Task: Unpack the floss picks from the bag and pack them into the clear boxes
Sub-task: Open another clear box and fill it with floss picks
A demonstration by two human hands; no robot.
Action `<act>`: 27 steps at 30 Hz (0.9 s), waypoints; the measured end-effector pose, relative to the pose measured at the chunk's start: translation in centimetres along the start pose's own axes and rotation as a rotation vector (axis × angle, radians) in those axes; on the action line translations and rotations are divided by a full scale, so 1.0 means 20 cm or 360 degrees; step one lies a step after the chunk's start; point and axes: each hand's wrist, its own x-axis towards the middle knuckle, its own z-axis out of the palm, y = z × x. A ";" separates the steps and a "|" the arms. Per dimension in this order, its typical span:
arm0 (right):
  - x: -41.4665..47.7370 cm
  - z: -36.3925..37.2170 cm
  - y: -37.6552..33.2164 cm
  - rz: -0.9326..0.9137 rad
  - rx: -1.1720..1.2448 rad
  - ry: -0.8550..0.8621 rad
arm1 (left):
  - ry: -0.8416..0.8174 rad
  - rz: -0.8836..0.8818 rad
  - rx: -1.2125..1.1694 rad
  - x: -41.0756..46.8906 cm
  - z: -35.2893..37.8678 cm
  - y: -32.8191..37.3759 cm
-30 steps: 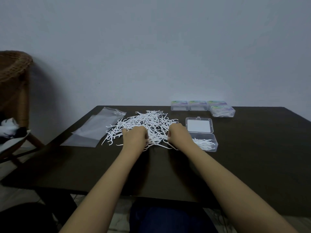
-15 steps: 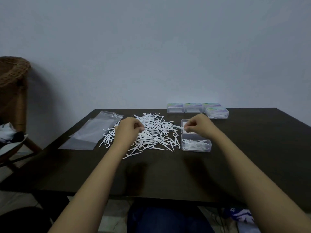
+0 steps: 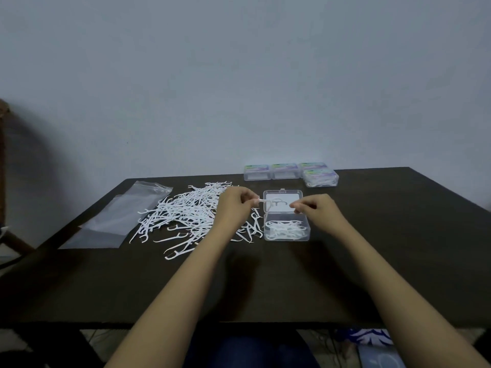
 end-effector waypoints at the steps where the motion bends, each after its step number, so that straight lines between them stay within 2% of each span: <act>1: -0.01 0.00 0.01 0.0009 0.0061 0.0035 | 0.0000 0.0007 0.0011 0.01 0.03 0.01; 7: -0.03 -0.02 0.09 0.0081 0.0258 0.0170 | -0.0070 -0.0027 0.0021 0.02 0.20 0.05; 12: -0.03 -0.02 0.11 0.0066 0.0080 0.0002 | -0.0267 0.0022 0.0169 0.02 0.27 0.02; 20: -0.02 -0.01 0.12 -0.0076 -0.0266 -0.0015 | -0.0349 0.0102 0.0315 0.03 0.23 -0.01; 24: -0.04 0.02 0.12 -0.0087 -0.0346 -0.0047 | -0.0581 0.0182 0.0586 0.02 0.21 -0.01; 27: -0.06 0.04 0.09 -0.0166 -0.0465 -0.0020 | -0.0596 0.0235 0.0550 0.00 0.19 -0.01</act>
